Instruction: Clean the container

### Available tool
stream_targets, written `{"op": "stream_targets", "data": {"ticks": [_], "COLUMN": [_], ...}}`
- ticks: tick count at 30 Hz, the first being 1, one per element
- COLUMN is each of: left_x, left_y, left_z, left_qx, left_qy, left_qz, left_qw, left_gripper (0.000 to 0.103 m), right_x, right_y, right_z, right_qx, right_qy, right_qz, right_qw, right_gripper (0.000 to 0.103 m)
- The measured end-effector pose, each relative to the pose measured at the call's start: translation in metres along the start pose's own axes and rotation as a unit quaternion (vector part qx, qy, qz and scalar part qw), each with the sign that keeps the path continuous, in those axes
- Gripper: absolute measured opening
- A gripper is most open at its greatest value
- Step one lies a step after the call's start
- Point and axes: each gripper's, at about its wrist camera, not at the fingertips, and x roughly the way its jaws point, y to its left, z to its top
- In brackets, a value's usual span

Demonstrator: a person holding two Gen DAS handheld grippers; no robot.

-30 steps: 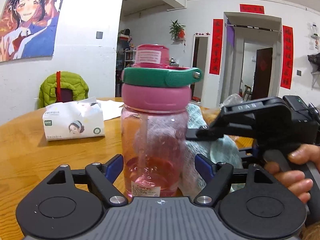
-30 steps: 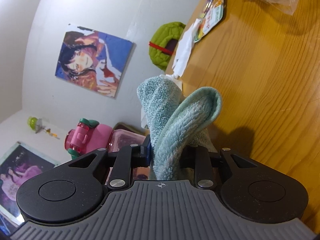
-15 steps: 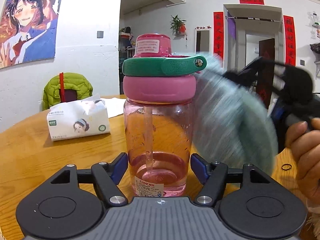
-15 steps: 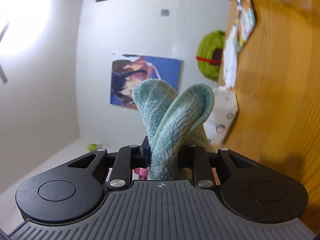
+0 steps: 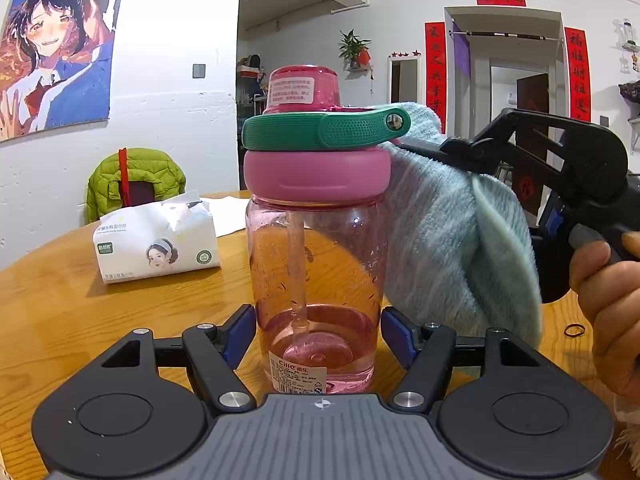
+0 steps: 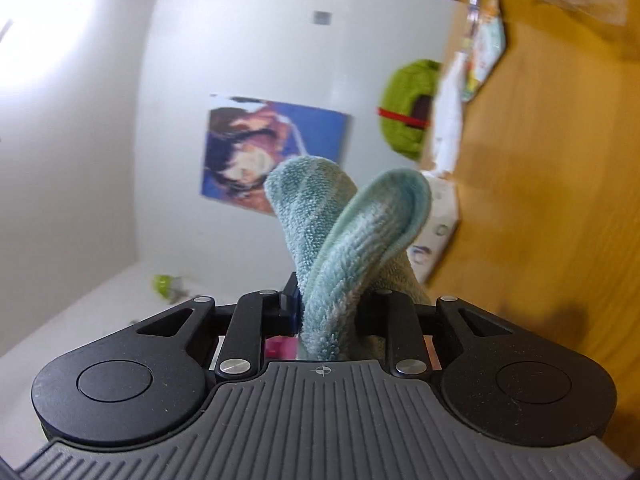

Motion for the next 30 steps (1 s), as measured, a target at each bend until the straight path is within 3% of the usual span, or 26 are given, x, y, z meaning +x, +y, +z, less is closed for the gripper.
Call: {"op": "stream_targets", "data": {"ticks": [2,5,8,11,12,13,16,20,23,25,29,30], "left_x": [0.0,0.0,0.001,0.001,0.001,0.001,0.001,0.0,-0.002,-0.007,-0.019,-0.019], "left_y": [0.0,0.0,0.0,0.002,0.002,0.001,0.0,0.0,0.002,0.002,-0.01,-0.014], "left_z": [0.0,0.0,0.0,0.0,0.0,0.0,0.0,0.0,0.001,0.001,0.0,-0.001], "left_qx": [0.001,0.0,0.0,-0.003,-0.003,-0.002,0.001,0.0,-0.015,-0.034,-0.04,-0.035], "left_qy": [0.0,0.0,0.0,0.0,0.0,0.0,0.001,0.0,0.001,-0.001,-0.012,-0.009], "left_qz": [0.002,0.0,-0.001,-0.003,-0.004,-0.004,-0.002,-0.003,-0.006,-0.002,0.04,0.036], "left_qw": [1.0,1.0,1.0,1.0,1.0,1.0,1.0,1.0,0.9999,0.9994,0.9983,0.9987], "left_gripper": [0.066,0.066,0.066,0.066,0.066,0.066,0.066,0.066,0.068,0.084,0.082,0.08], "right_x": [0.008,0.021,0.016,0.005,0.003,0.003,0.011,0.019,0.018,0.014,0.0,-0.002], "right_y": [-0.004,-0.017,-0.015,-0.005,-0.003,-0.003,-0.008,-0.021,-0.015,-0.007,0.004,0.005], "right_z": [-0.003,-0.002,-0.002,0.001,0.001,0.001,0.0,-0.002,-0.003,-0.005,-0.002,-0.001], "right_qx": [-0.001,0.007,0.004,0.006,0.005,0.006,0.008,0.016,-0.015,-0.041,-0.069,-0.067], "right_qy": [0.019,0.044,0.038,0.007,0.003,0.004,0.023,0.051,0.05,0.031,-0.022,-0.025], "right_qz": [-0.058,-0.169,-0.147,-0.029,0.002,0.005,-0.063,-0.183,-0.194,-0.183,-0.156,-0.148], "right_qw": [0.998,0.985,0.988,1.0,1.0,1.0,0.998,0.982,0.98,0.982,0.985,0.986], "right_gripper": [0.026,0.026,0.027,0.027,0.027,0.027,0.027,0.027,0.027,0.028,0.029,0.029]}}
